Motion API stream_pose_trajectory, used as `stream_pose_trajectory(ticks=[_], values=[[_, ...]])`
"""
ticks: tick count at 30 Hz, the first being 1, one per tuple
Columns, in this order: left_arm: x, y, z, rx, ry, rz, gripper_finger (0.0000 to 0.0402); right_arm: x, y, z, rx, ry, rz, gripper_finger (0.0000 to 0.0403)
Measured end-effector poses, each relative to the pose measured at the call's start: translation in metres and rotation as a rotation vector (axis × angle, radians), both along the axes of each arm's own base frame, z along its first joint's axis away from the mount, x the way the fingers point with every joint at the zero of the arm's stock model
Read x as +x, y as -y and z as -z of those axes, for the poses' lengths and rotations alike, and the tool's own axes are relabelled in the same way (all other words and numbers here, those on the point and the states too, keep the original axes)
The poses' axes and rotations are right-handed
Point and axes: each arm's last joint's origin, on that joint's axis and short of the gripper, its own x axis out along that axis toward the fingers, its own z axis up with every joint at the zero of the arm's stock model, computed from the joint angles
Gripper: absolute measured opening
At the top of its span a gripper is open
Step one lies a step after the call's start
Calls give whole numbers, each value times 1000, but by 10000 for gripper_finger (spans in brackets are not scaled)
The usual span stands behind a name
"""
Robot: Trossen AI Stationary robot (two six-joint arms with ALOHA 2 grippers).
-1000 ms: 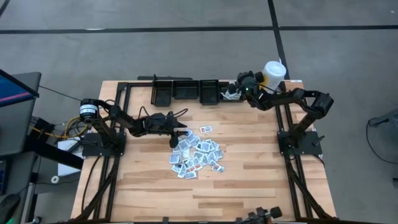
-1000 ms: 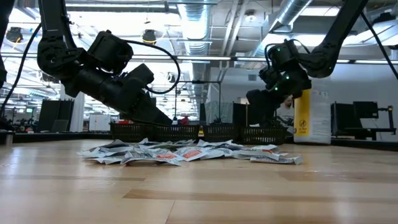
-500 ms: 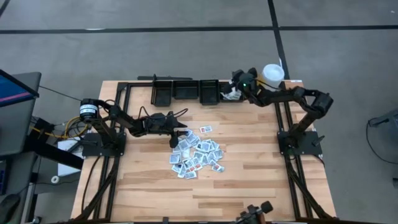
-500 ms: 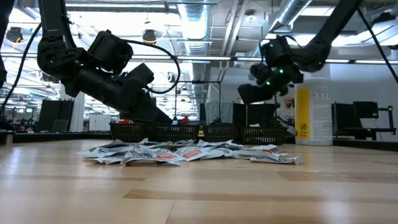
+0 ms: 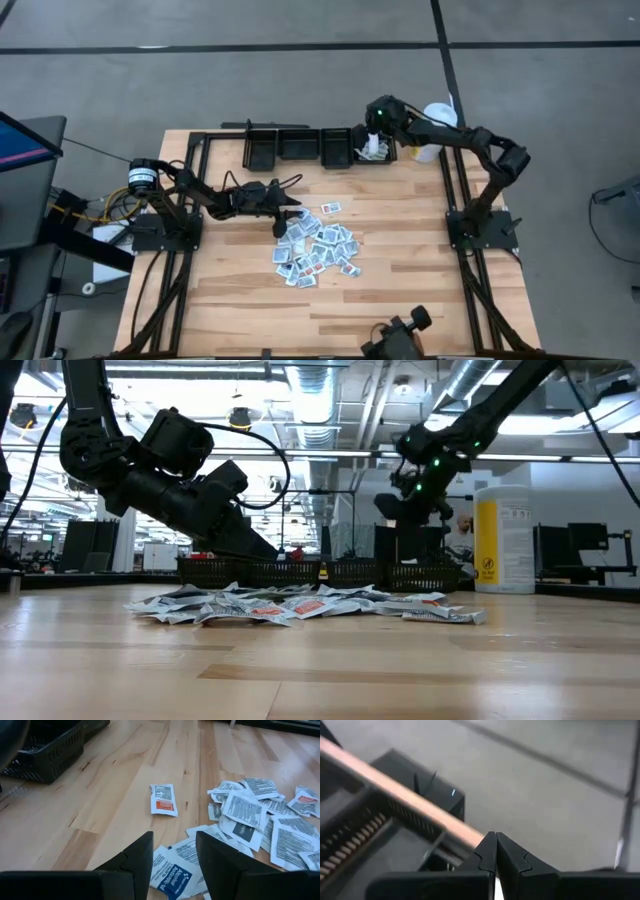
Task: Pick & Place First Aid Supplies
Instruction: Put the green bandage pack into the right black bin
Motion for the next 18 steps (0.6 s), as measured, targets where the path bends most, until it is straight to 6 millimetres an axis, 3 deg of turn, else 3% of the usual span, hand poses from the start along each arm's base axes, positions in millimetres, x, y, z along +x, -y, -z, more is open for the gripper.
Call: stream_pose_trajectory(ticks=[7, 13, 18], values=[[0, 2, 0, -5, 4, 19, 149, 12, 23, 41, 140, -55, 0, 0], [0, 2, 0, -5, 4, 19, 149, 28, 21, 46, 123, -66, -15, 0], [0, 2, 0, -5, 4, 19, 149, 25, 15, 29, 104, -72, -12, 0]])
